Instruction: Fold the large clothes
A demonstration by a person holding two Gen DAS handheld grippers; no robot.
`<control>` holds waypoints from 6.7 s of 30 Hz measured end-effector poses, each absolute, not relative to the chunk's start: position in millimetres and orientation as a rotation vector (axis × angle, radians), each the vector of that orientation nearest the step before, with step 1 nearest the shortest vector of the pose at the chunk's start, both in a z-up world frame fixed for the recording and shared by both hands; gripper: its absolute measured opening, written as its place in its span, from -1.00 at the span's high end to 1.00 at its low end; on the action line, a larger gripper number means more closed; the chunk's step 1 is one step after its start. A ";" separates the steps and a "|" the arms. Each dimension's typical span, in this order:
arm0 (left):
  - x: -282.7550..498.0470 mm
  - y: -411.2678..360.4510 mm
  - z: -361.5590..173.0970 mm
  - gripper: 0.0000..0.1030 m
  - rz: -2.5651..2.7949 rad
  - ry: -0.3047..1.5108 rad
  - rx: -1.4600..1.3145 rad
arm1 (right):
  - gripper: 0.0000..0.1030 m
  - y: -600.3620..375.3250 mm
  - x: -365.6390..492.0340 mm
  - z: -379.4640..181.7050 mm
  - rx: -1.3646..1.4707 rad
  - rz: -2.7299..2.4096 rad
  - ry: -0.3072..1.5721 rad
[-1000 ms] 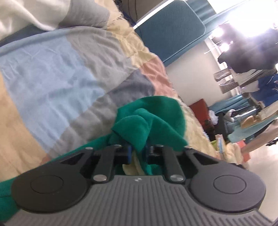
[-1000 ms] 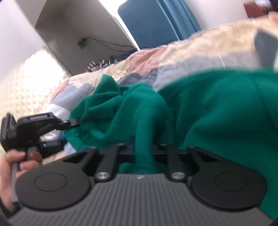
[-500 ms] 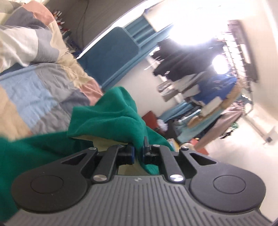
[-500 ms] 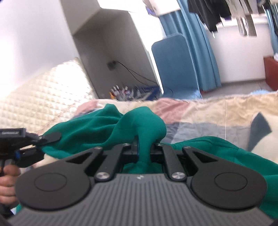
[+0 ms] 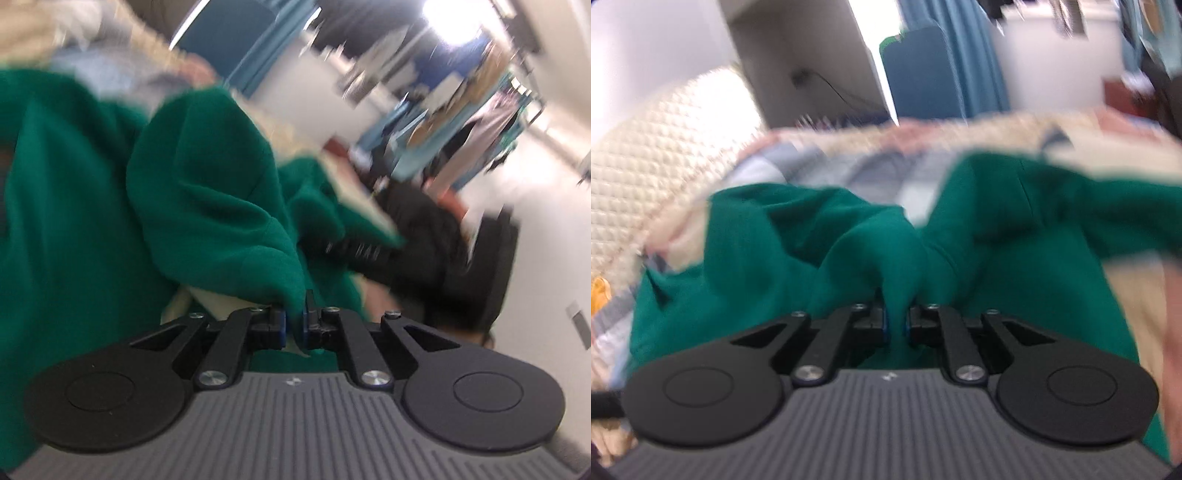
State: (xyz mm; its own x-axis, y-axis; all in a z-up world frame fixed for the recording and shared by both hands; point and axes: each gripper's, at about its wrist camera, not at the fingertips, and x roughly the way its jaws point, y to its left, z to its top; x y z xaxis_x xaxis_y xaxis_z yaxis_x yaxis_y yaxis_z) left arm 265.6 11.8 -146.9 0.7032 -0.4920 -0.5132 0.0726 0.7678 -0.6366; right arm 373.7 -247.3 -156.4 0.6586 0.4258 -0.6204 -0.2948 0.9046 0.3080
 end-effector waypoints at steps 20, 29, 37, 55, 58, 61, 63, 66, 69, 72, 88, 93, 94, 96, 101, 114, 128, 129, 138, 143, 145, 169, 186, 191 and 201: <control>213.2 61.7 -155.6 -0.16 -0.172 0.615 -0.592 | 0.35 -265.7 323.1 -161.6 0.300 0.487 0.709; 260.0 91.9 -165.7 -0.14 -0.104 0.573 -0.585 | -0.18 -232.3 321.6 -168.2 0.195 0.535 0.680; 315.0 79.2 -193.0 0.46 -0.106 0.585 -0.559 | -0.15 -200.9 331.3 -191.3 0.003 0.537 0.701; 282.4 75.7 -174.7 0.87 -0.234 0.527 -0.562 | 0.93 -215.0 332.1 -181.5 -0.063 0.521 0.669; 258.9 65.3 -172.5 0.87 -0.247 0.551 -0.544 | 0.93 -231.3 322.7 -171.4 -0.059 0.481 0.648; 245.6 48.4 -175.3 0.87 -0.241 0.611 -0.489 | 0.93 -238.3 323.3 -177.4 -0.048 0.439 0.682; 243.8 37.4 -182.2 0.87 -0.215 0.673 -0.432 | 0.93 -236.7 330.7 -194.8 -0.056 0.402 0.751; 248.4 28.7 -200.4 0.87 -0.167 0.772 -0.405 | 0.92 -236.8 340.2 -219.7 -0.059 0.367 0.837; 249.4 27.2 -208.2 0.87 -0.166 0.790 -0.402 | 0.92 -242.0 338.5 -220.0 -0.029 0.361 0.850; 245.4 32.9 -203.7 0.85 -0.201 0.760 -0.419 | 0.87 -240.3 336.4 -211.9 -0.022 0.351 0.831; 228.1 87.0 -142.2 0.04 -0.210 0.478 -0.503 | -0.05 -239.1 324.2 -159.4 0.125 0.418 0.599; 254.5 92.3 -145.2 0.04 -0.201 0.483 -0.534 | -0.04 -226.2 324.1 -164.5 0.111 0.470 0.556; 261.6 91.2 -147.7 0.04 -0.204 0.488 -0.536 | -0.04 -224.3 326.1 -165.9 0.109 0.476 0.548; 273.9 87.3 -154.8 0.06 -0.219 0.508 -0.542 | -0.04 -221.7 329.9 -166.8 0.121 0.480 0.527; 298.6 68.5 -175.4 0.06 -0.212 0.593 -0.482 | 0.23 -209.9 346.8 -176.2 0.108 0.503 0.537; 321.8 50.7 -213.2 0.06 -0.121 0.758 -0.361 | 0.50 -195.1 370.9 -232.5 0.011 0.470 0.766; 309.1 47.1 -207.0 0.04 -0.100 0.690 -0.365 | 0.46 -228.2 361.1 -199.7 0.145 0.433 0.698; 306.7 47.1 -205.7 0.04 -0.098 0.681 -0.369 | 0.45 -236.1 360.2 -193.4 0.169 0.418 0.678; 281.9 45.5 -191.5 0.04 -0.094 0.600 -0.364 | 0.09 -352.6 381.7 -148.5 0.319 0.099 0.552; 274.7 48.3 -190.8 0.04 -0.066 0.592 -0.372 | -0.65 -431.1 406.0 -138.5 0.233 -0.118 0.476; 274.2 51.4 -191.8 0.04 -0.054 0.593 -0.390 | -0.65 -465.1 418.3 -142.9 0.250 -0.180 0.483; 310.9 67.4 -209.5 0.00 0.027 0.684 -0.526 | 0.55 -564.8 476.2 -199.1 0.160 -0.227 0.569; 225.0 89.5 -140.0 0.00 0.038 0.514 -0.454 | 0.56 -344.5 368.2 22.3 -0.361 0.028 0.250; 205.3 102.0 -134.1 0.00 0.013 0.493 -0.481 | 0.55 -244.5 350.8 3.3 -0.507 0.177 0.247; 200.3 142.3 -137.1 0.00 0.034 0.470 -0.590 | 0.51 -79.9 316.2 -132.2 -0.551 0.451 0.460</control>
State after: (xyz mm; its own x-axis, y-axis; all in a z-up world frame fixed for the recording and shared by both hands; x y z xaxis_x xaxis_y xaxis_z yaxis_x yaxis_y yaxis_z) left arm 200.3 142.3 -137.1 0.8940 -0.1016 -0.4364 -0.1631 0.8334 -0.5281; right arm 316.2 -79.9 -132.2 0.8046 0.2794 -0.5240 -0.5182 0.7613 -0.3898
